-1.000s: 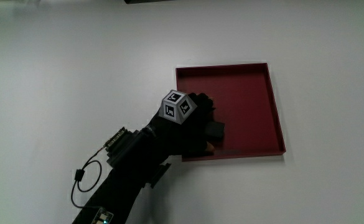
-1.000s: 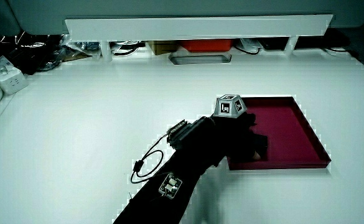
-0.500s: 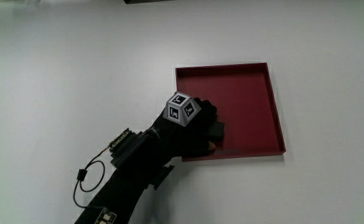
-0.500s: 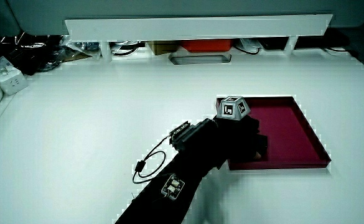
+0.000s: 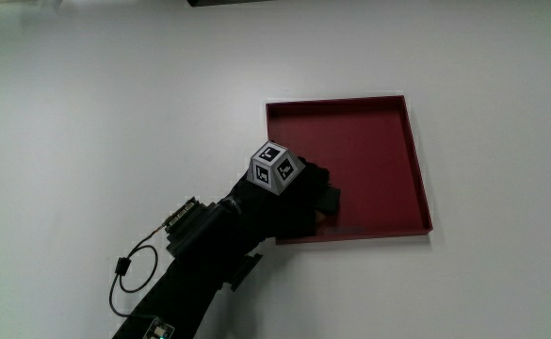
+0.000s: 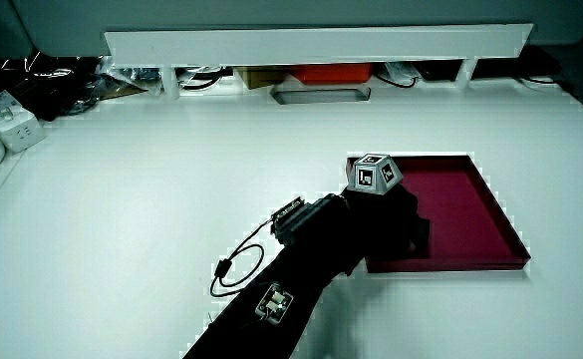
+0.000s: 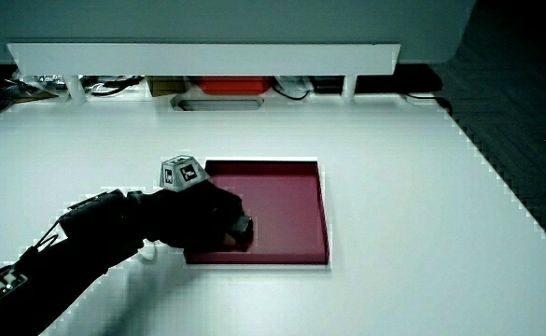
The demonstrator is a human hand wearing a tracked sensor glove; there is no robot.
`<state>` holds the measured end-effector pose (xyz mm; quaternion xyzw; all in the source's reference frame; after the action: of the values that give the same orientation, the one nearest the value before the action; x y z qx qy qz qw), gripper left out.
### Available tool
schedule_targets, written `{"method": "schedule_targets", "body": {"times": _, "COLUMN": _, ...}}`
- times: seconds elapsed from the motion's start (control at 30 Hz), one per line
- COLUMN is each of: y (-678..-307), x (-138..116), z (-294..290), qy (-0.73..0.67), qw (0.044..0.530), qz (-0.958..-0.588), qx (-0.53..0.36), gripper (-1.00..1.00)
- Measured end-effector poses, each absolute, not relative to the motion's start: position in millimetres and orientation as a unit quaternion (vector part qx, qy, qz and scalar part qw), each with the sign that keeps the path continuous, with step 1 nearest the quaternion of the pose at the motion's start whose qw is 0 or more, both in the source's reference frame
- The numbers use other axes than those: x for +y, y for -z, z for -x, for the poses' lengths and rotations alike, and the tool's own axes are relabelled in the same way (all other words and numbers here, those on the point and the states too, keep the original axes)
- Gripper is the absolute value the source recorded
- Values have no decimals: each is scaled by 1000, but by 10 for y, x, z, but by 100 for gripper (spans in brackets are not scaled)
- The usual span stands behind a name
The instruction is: Pick charger from plate
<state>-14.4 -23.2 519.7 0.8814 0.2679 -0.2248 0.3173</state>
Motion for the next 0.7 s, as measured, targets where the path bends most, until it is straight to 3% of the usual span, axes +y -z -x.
{"method": "schedule_targets", "body": {"times": 0.3, "y": -5145, "x": -227, "z": 178, "qy": 229, "qw": 309, "qz": -881, "qx": 276, "gripper": 100}}
{"method": "schedule_targets", "body": {"times": 0.7, "y": -4783, "x": -358, "z": 481, "qy": 246, "qw": 267, "qz": -886, "qx": 287, "gripper": 100}}
